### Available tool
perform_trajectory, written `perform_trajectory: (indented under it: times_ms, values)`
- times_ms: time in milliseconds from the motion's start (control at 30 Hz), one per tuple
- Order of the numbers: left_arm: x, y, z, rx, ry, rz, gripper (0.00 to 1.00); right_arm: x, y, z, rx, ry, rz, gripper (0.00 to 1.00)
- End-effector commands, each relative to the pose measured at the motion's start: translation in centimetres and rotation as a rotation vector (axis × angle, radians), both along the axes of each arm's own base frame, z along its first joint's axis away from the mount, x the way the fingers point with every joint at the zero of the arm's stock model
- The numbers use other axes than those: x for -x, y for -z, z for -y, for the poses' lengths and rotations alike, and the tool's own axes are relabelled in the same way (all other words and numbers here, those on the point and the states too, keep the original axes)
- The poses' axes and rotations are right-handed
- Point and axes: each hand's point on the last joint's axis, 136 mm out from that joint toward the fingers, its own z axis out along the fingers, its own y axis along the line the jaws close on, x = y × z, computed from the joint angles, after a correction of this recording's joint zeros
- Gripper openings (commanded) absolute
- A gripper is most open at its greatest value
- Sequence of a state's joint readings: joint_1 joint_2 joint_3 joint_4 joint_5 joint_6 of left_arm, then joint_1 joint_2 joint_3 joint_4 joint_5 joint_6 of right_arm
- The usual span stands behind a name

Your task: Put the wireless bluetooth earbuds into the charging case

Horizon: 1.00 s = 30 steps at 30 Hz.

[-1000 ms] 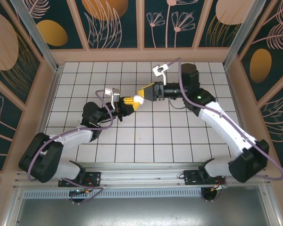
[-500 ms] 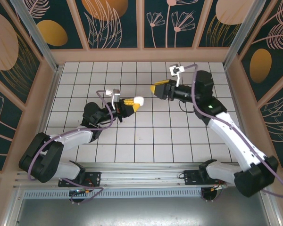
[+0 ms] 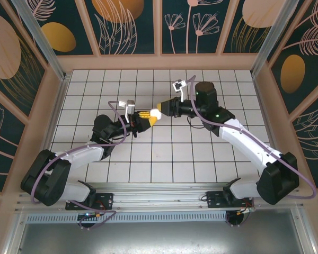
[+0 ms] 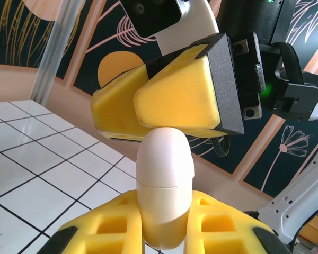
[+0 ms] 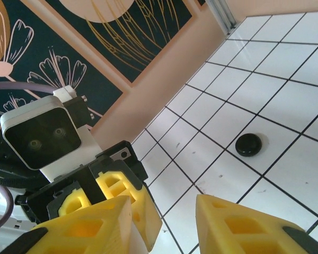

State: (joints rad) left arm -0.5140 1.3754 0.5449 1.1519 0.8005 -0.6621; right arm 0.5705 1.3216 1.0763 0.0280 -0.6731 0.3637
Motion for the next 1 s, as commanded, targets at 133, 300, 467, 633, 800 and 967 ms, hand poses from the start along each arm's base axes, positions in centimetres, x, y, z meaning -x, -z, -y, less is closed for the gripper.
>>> perform_trajectory:
  times_ms: [133,300,467,633,800,967]
  values:
    - [0.0,-4.5,-0.1,0.075,0.005,0.099,0.0,2.5,-1.9,1.8,-0.114,-0.006,0.046,0.46]
    - [-0.2,-4.5,0.1,0.06,0.013,0.071,0.0,2.4,-5.0,4.3,-0.249,0.055,0.103,0.57]
    - [0.4,-4.4,0.4,0.051,0.06,0.055,0.0,3.3,-5.9,3.7,-0.315,-0.013,0.095,0.61]
    - [0.9,-4.9,0.3,0.075,0.082,0.042,0.0,3.7,-5.3,2.5,-0.326,-0.062,0.065,0.61]
    - [1.0,-5.0,0.6,0.072,0.112,0.03,0.0,4.1,-4.6,1.1,-0.32,-0.106,0.039,0.62]
    - [1.1,-5.0,0.8,0.073,0.138,0.021,0.0,4.2,-3.8,0.1,-0.304,-0.126,0.018,0.58]
